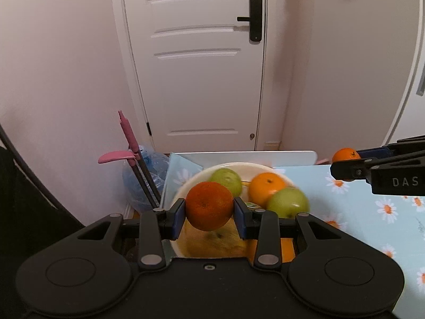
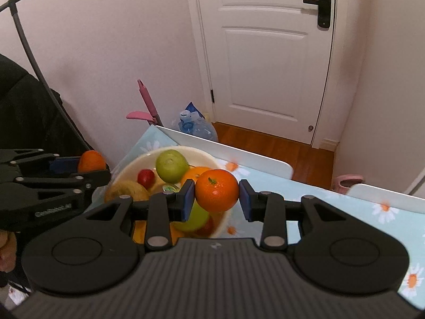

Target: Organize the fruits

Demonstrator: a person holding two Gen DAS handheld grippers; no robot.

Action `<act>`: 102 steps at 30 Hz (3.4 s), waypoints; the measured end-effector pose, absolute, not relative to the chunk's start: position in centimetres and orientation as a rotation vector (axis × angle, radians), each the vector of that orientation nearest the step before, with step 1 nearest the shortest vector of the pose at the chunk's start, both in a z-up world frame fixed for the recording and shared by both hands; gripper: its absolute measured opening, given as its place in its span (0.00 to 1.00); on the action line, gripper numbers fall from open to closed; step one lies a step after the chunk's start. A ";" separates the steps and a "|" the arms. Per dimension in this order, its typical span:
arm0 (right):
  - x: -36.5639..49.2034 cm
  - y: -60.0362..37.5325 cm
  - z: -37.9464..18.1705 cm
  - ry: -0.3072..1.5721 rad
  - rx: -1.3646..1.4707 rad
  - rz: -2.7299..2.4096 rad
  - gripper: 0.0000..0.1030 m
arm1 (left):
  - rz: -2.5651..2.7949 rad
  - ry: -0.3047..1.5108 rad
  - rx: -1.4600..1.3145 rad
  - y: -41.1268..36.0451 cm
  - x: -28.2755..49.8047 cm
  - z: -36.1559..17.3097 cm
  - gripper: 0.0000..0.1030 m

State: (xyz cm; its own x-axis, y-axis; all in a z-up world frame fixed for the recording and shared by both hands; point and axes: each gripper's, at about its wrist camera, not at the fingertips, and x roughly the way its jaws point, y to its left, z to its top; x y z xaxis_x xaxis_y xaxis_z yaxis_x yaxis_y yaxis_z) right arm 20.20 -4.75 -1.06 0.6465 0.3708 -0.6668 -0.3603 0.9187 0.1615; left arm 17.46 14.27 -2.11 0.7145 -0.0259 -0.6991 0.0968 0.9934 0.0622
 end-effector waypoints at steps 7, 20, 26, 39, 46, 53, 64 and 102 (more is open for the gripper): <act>22.1 -1.2 -1.7 0.776 0.021 0.403 0.49 | -0.094 0.811 0.098 16.6 20.7 -4.2 0.41; 24.0 1.8 -3.5 0.817 0.026 0.389 0.49 | -0.130 0.881 0.116 18.1 23.4 -7.5 0.42; 24.2 2.1 -3.4 0.820 0.023 0.395 0.49 | -0.132 0.839 0.090 18.5 22.5 -6.4 0.81; 24.6 4.4 -2.6 0.819 -0.008 0.462 0.49 | -0.128 0.813 0.075 18.6 19.1 -4.7 0.90; 25.3 5.8 -3.6 0.853 -0.027 0.502 0.49 | -0.123 0.798 0.126 18.4 17.7 -4.7 0.96; 26.0 6.7 -5.2 0.886 -0.026 0.511 0.49 | -0.124 0.814 0.134 19.0 17.4 -5.6 0.96; 25.3 6.6 -4.9 0.832 -0.012 0.479 0.91 | -0.142 0.829 0.129 19.8 17.4 -6.2 0.96; 3.5 -18.4 5.5 0.635 0.027 0.079 1.00 | -0.106 0.584 0.080 5.4 4.9 5.0 1.00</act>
State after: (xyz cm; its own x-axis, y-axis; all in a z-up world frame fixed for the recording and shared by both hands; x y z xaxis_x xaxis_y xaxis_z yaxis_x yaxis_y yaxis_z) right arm 3.50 -18.38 5.50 0.8024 0.0823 -0.5911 -0.0657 0.9966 0.0496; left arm 4.93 5.43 5.04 0.8289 -0.0770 -0.5541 0.1221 0.9915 0.0449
